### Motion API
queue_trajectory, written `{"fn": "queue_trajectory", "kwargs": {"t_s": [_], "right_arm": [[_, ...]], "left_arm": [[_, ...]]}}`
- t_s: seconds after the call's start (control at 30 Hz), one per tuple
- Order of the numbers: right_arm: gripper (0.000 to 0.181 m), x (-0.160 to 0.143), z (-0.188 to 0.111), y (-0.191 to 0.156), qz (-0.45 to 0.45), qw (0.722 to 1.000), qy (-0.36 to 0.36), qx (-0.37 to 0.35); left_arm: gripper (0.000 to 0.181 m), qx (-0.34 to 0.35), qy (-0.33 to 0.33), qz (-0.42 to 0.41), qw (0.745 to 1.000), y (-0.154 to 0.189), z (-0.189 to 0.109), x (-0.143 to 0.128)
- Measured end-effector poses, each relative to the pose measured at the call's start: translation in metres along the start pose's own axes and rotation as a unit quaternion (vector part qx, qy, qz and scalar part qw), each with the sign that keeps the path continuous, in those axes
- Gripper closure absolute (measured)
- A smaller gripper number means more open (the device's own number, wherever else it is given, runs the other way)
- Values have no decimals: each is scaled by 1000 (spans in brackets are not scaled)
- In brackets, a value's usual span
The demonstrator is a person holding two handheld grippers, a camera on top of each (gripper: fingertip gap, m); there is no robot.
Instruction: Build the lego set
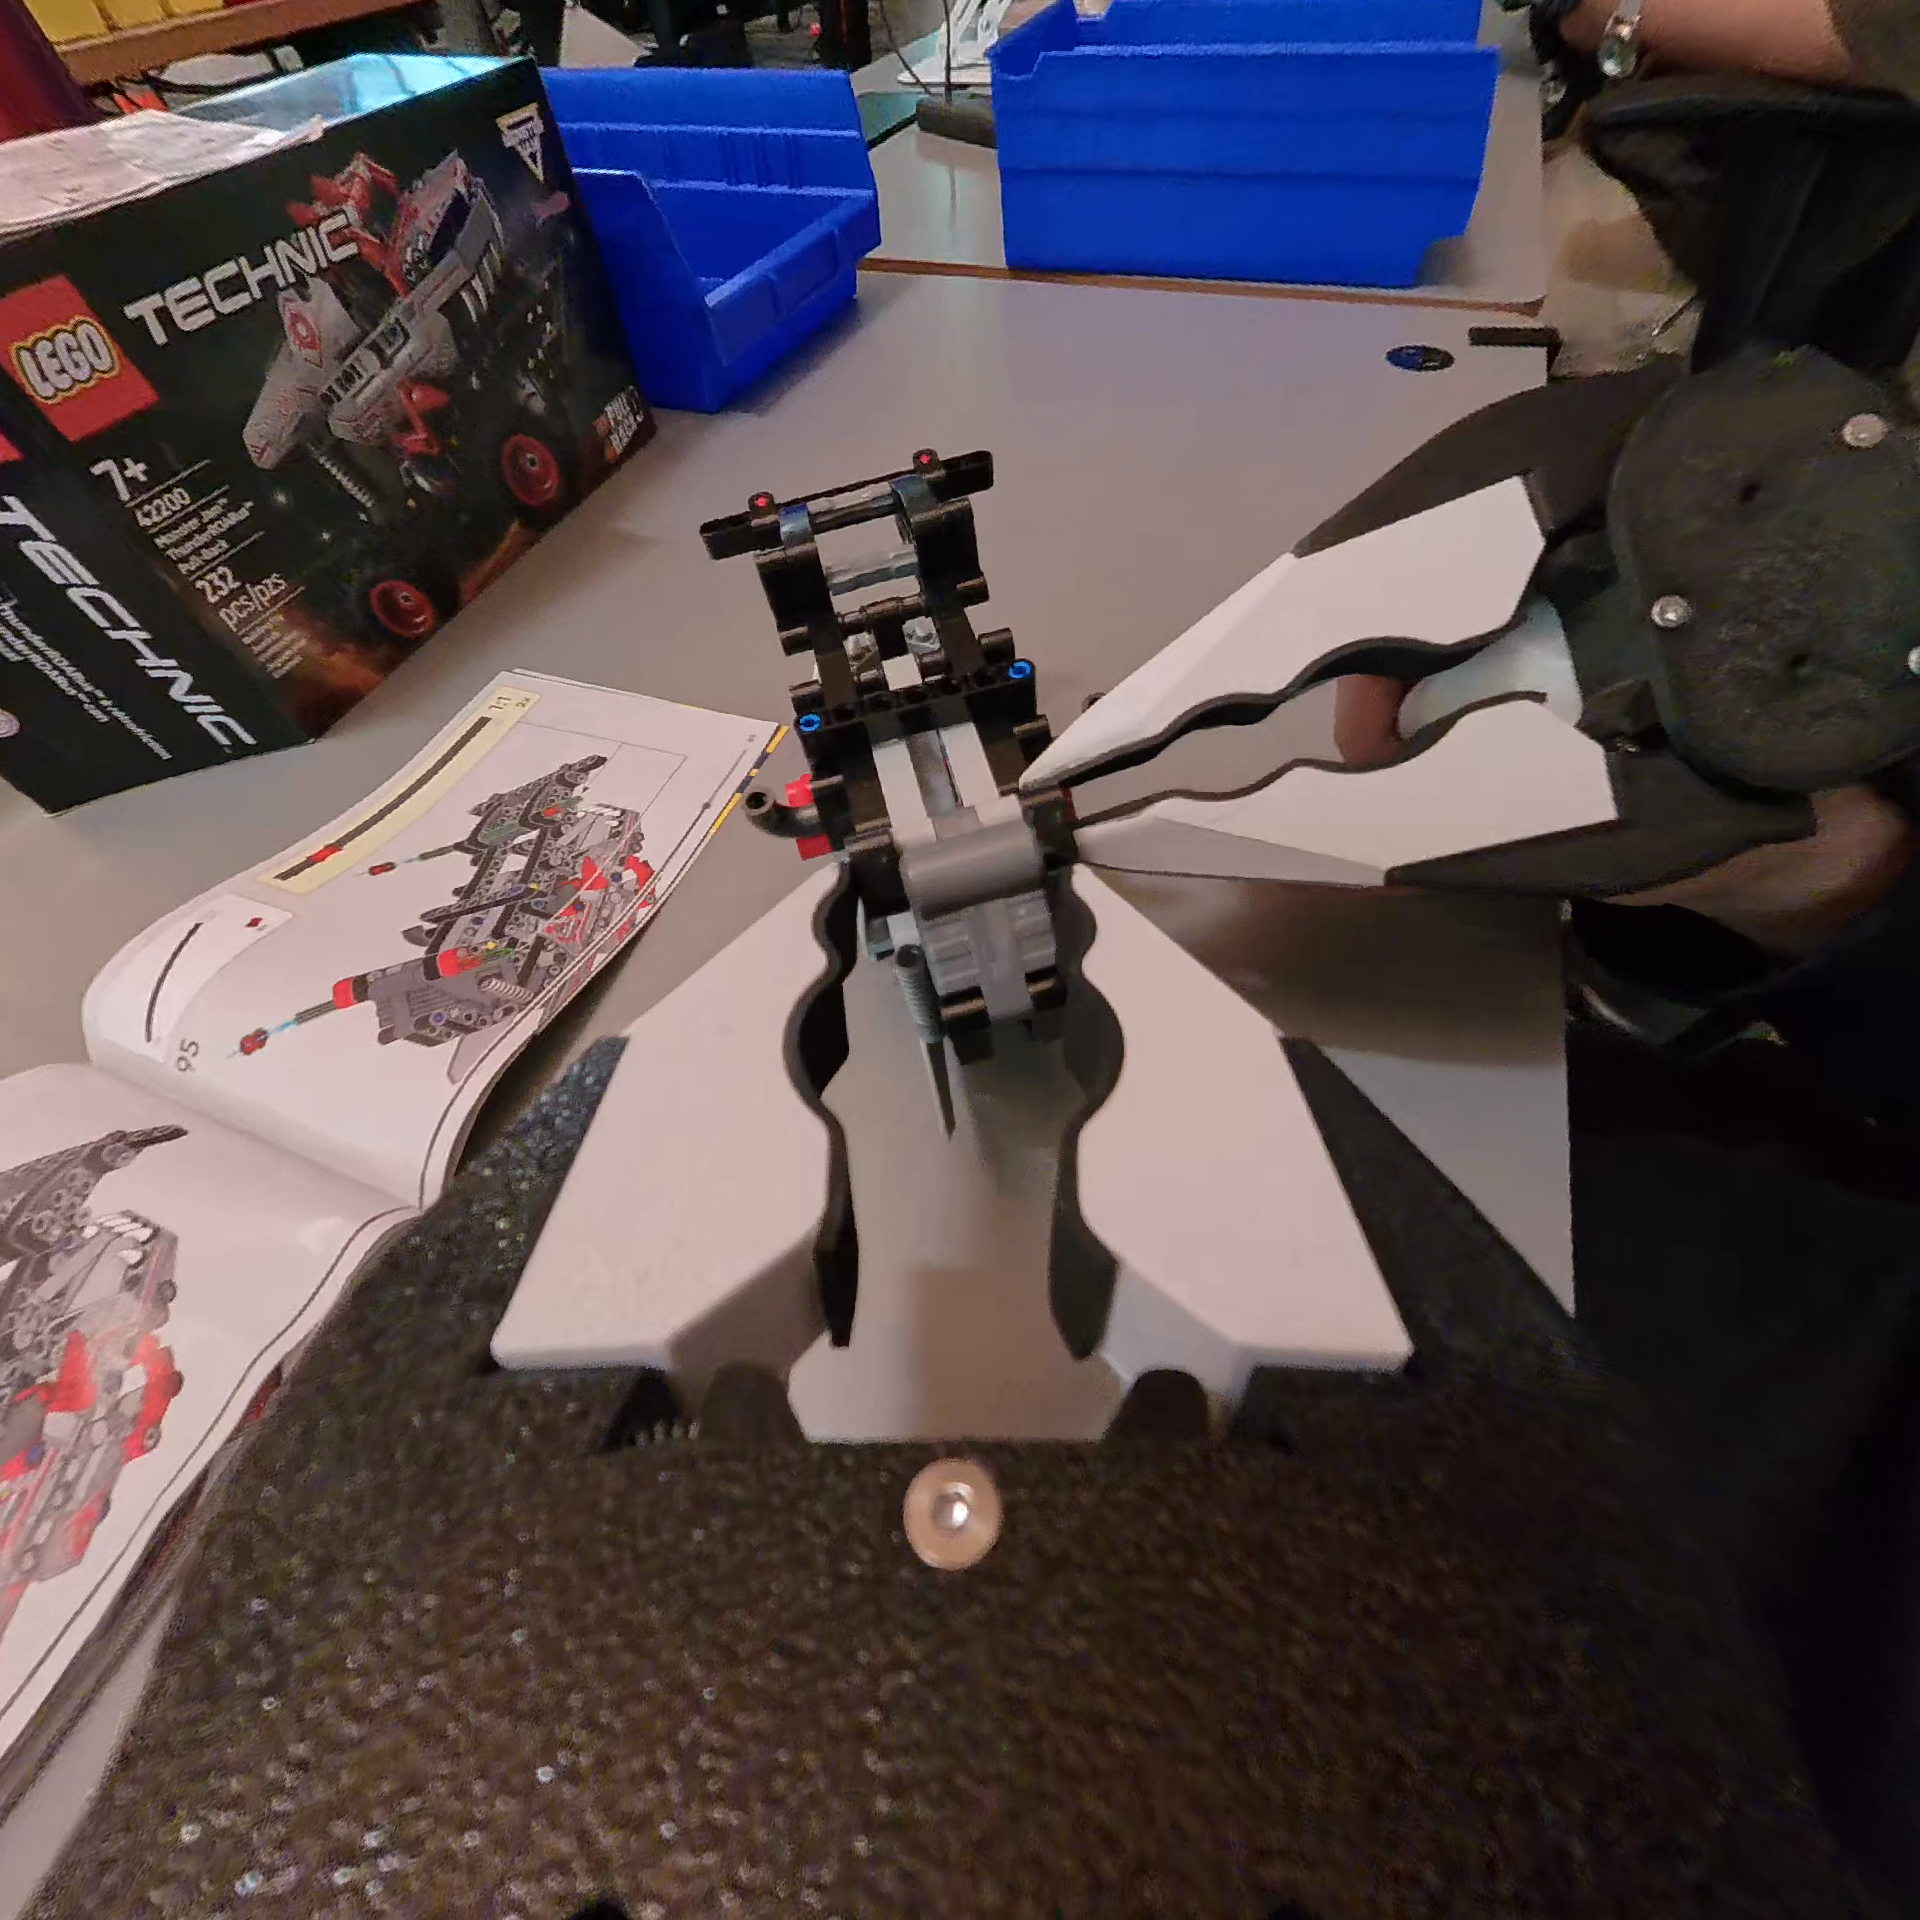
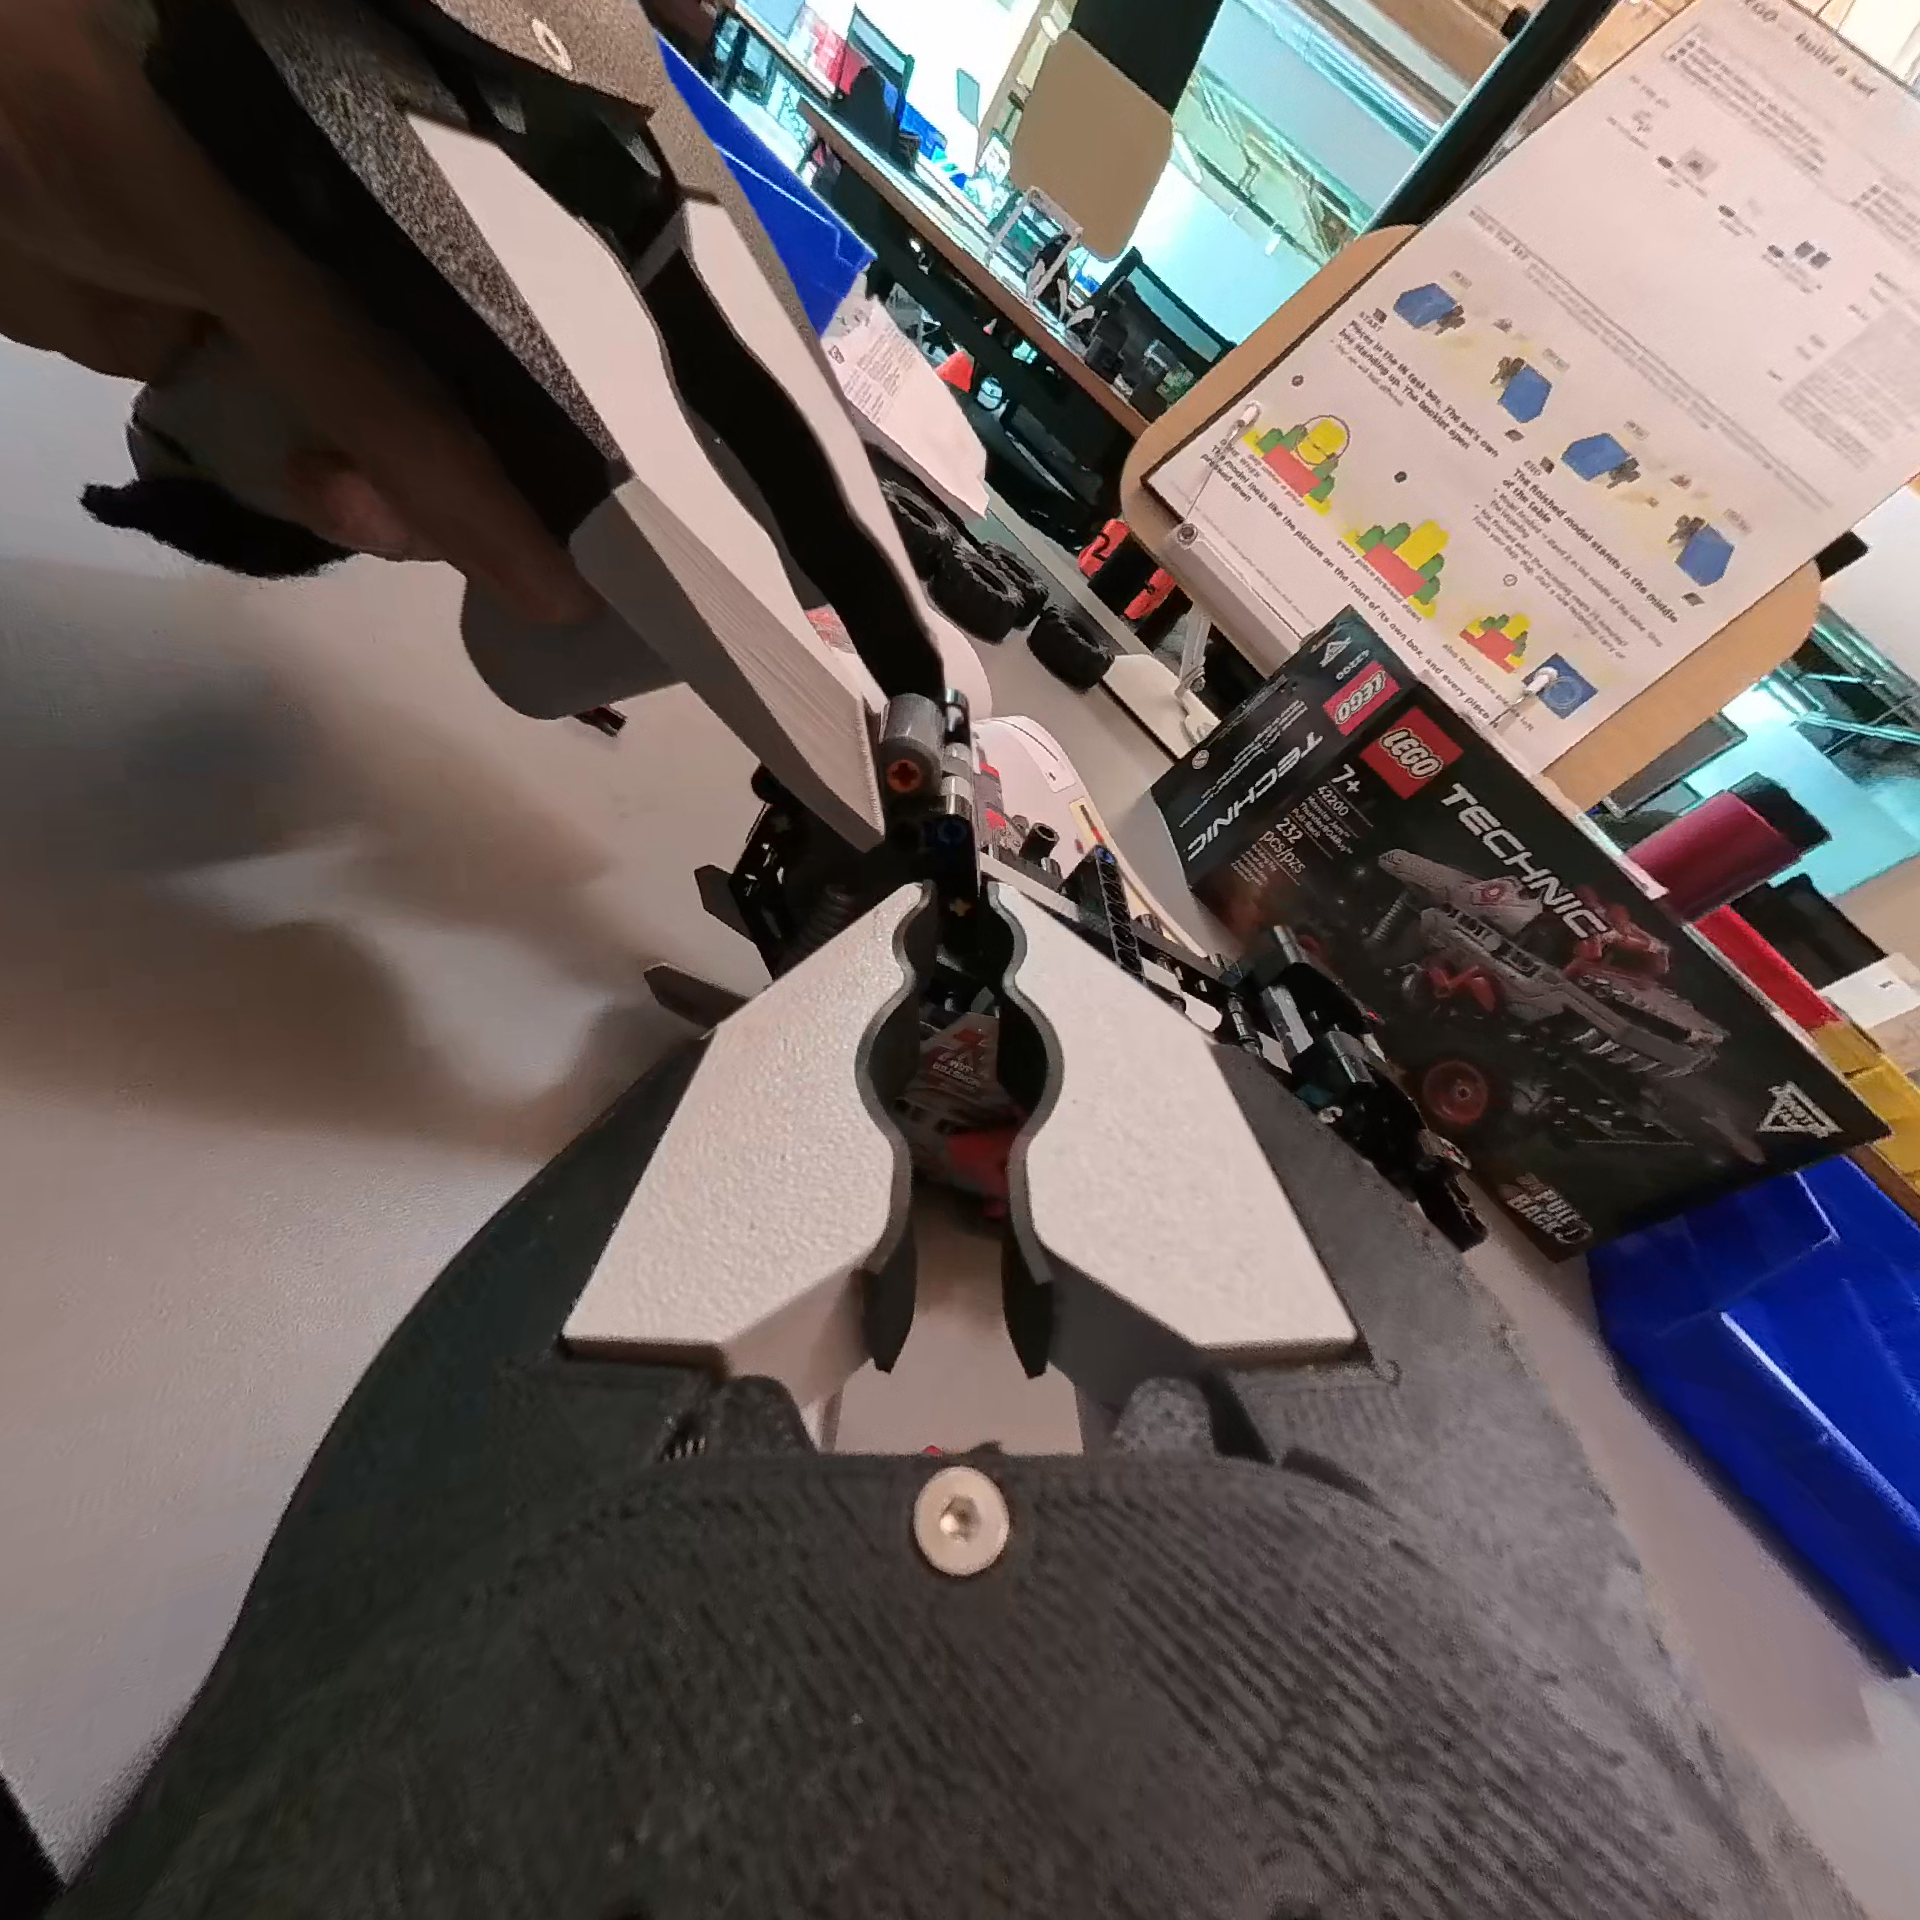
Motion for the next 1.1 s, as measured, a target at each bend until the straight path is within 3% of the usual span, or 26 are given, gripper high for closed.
{"fn": "queue_trajectory", "kwargs": {"t_s": [0.27, 0.53, 0.83, 1.1], "right_arm": [[168, 2, 0, -3, -11, 1000, 26, 11], [175, 3, 2, -4, -24, 1000, 13, 2], [175, 5, 8, -4, -2, 999, 13, -30], [175, 4, 8, -6, -4, 999, 17, -30]], "left_arm": [[146, -11, 7, 7, 1000, -2, -1, -4], [146, -17, 14, 21, 1000, -2, -1, -4], [149, 28, 4, -6, 1000, -3, -7, -3], [149, 21, -13, -22, 999, 0, -3, -6]]}}
Point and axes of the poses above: each gripper's, where its closed fingertips meet, z out along the fingers, x out of its top, y = z × x across the jaws, the point moved 9 cm from there along -z, back along the fingers, and after that the axes turned 7 degrees about z, right-handed, at the moved point
